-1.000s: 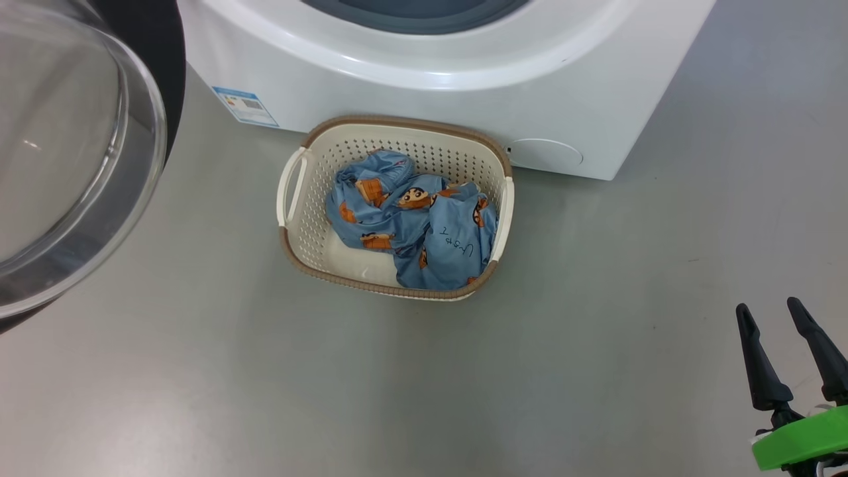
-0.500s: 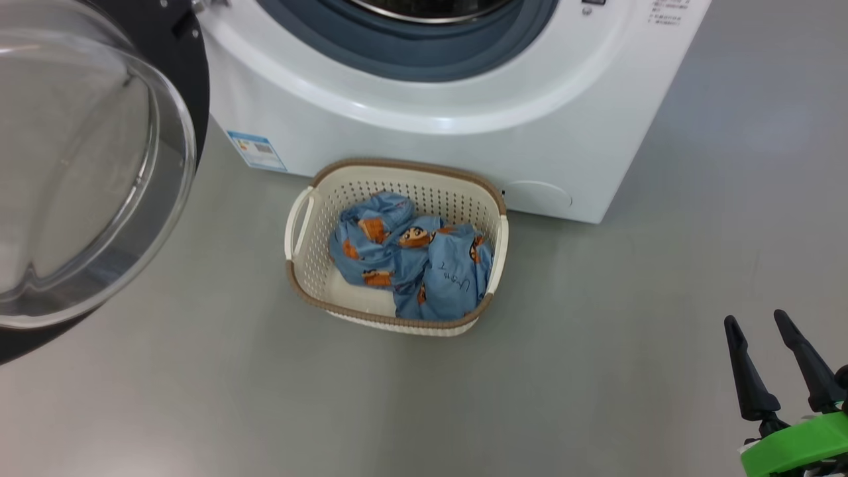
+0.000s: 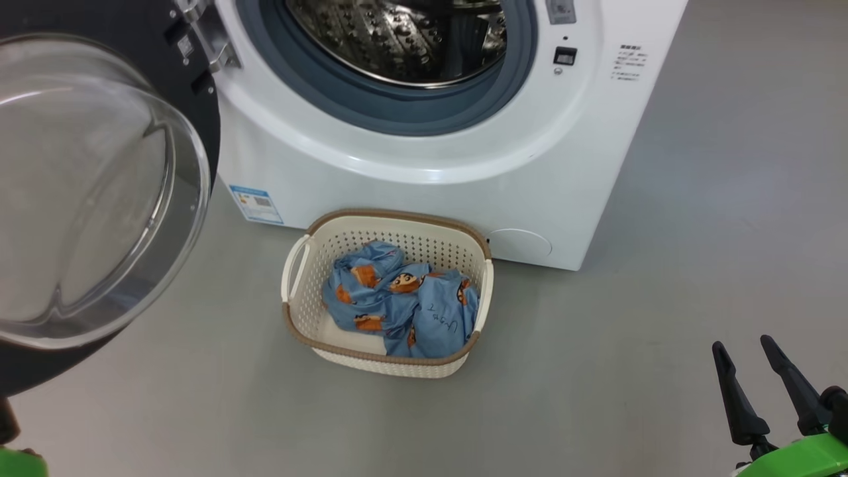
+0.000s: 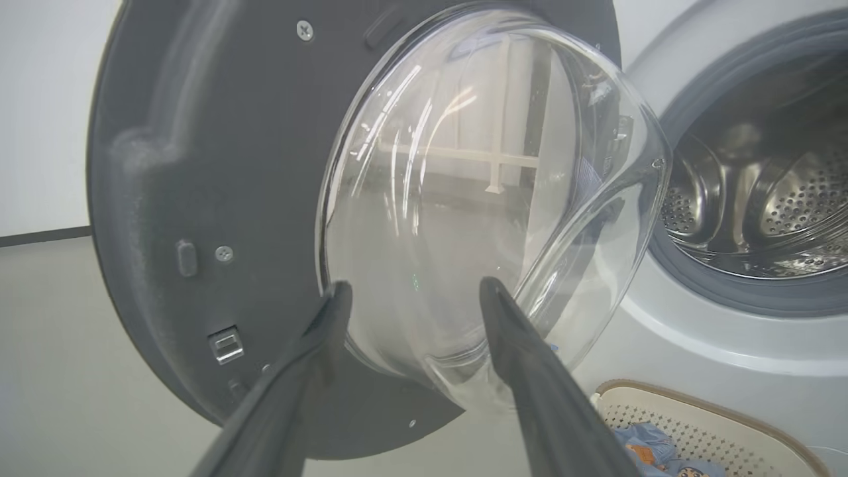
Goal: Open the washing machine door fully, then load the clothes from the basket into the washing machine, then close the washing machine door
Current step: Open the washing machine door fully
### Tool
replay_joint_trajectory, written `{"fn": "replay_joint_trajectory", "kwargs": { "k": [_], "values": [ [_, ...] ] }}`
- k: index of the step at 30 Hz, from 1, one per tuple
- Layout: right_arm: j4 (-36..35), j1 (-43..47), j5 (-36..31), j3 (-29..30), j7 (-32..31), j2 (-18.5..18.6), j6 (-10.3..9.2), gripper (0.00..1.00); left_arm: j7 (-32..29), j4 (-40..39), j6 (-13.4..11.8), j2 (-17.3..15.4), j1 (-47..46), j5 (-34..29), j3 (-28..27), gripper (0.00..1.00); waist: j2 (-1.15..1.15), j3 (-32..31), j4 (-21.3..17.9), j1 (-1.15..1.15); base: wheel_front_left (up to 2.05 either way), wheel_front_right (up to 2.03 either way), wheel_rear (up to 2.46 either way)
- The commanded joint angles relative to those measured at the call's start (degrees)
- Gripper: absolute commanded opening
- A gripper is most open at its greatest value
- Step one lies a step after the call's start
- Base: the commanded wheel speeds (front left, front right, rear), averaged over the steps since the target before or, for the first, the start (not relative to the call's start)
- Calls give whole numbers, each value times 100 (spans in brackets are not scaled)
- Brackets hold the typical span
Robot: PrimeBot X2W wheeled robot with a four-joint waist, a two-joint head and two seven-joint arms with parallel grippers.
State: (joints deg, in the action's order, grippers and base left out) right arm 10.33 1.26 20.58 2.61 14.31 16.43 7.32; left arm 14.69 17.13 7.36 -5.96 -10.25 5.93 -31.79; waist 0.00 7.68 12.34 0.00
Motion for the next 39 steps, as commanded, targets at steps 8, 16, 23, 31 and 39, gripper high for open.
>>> {"fn": "replay_joint_trajectory", "kwargs": {
  "k": [8, 16, 23, 31, 39],
  "values": [
    [-95, 106, -41, -131, 69, 90, 17, 100, 31, -536, 11, -93, 459, 273, 744, 100, 0, -234, -319, 0, 0, 0, 0],
    [-103, 97, -53, -128, 69, 33, 17, 100, 31, -648, 12, -13, 648, 337, 1498, 100, 0, -248, -649, 0, 0, 0, 0],
    [-85, 75, -60, -125, 69, -52, 17, 100, 31, -727, 13, -32, 715, 497, 2252, 100, 0, -229, -1058, 0, 0, 0, 0],
    [-56, 73, -56, -113, 69, -82, 17, 100, 31, -814, 13, -2, 761, 562, 2517, 100, 0, -273, -1430, 0, 0, 0, 0],
    [-59, 96, -63, -105, 69, -100, 17, 100, 31, -893, 13, 68, 816, 586, 2625, 100, 0, -295, -1618, 0, 0, 0, 0]
  ]
}}
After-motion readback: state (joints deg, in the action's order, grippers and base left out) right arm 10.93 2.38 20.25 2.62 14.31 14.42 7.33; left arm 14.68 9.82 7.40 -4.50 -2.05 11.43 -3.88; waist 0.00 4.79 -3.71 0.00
